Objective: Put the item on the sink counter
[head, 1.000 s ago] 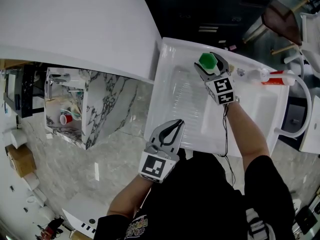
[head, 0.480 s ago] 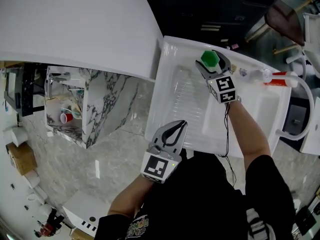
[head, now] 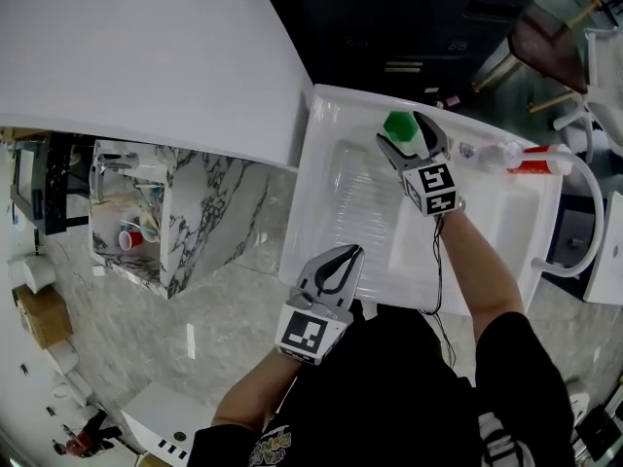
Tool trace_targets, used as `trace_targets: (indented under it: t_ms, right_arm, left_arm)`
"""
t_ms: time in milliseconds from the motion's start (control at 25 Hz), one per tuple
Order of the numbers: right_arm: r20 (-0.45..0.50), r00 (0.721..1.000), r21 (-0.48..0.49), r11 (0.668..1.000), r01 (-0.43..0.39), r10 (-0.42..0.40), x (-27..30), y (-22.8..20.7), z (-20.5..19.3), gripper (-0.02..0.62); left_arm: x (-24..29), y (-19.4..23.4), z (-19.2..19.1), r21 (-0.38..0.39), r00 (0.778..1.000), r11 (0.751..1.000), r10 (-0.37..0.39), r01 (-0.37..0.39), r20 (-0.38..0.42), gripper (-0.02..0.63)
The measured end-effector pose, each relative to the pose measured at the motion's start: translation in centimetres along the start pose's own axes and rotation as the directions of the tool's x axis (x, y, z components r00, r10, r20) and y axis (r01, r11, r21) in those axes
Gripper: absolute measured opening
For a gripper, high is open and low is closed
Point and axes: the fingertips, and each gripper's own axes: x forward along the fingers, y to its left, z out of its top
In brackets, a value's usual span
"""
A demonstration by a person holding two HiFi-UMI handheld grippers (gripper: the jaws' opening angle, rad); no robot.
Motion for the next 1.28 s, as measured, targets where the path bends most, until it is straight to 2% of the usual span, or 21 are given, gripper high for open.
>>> trace_targets:
  t_ms: [240, 480, 800, 840, 880, 1040, 1120, 1280]
  right_arm:
    - [0.017, 1.0, 0.02, 1.0, -0.006, 0.006, -2.8, 0.3, 0.0, 0.411]
    - [0.059, 0.997, 0.044, 0.998, -0.047, 0.044, -7.4, 1.5, 1.1, 0.411]
    - [0.127, 0.977, 0.045, 0.983, -0.177, 0.17, -13.9, 4.2, 3.8, 0.406]
    - [0.131, 0.973, 0.037, 0.98, -0.194, 0.188, -14.7, 4.6, 4.0, 0.394]
    - [0.133, 0.97, 0.027, 0.978, -0.209, 0.204, -15.4, 5.1, 4.2, 0.355]
    - [0.159, 0.954, -0.022, 0.967, -0.255, 0.255, -18.0, 6.9, 5.4, 0.144]
    - [0.148, 0.952, -0.035, 0.963, -0.267, 0.269, -18.8, 7.8, 5.6, 0.06]
    - [0.137, 0.947, -0.014, 0.956, -0.292, 0.291, -20.3, 9.6, 5.7, 0.054]
  left_arm:
    - [0.5, -1.6, 0.2, 0.01, 1.0, 1.0, -0.004, 0.004, 0.013, 0.02]
    - [1.0, -4.2, 0.4, 0.041, 0.999, 0.999, -0.008, 0.007, 0.034, 0.02]
    - [0.7, -8.2, 1.7, 0.069, 0.995, 0.997, 0.039, -0.046, 0.097, 0.02]
    - [0.4, -8.6, 1.8, 0.068, 0.993, 0.996, 0.052, -0.059, 0.104, 0.02]
    - [0.1, -8.9, 1.9, 0.064, 0.992, 0.995, 0.065, -0.073, 0.111, 0.02]
    - [-1.4, -9.2, 1.9, 0.045, 0.984, 0.991, 0.123, -0.13, 0.131, 0.02]
    - [-2.2, -9.0, 1.9, 0.045, 0.98, 0.987, 0.146, -0.153, 0.136, 0.02]
    - [-4.1, -8.4, 1.8, 0.037, 0.971, 0.98, 0.188, -0.195, 0.15, 0.02]
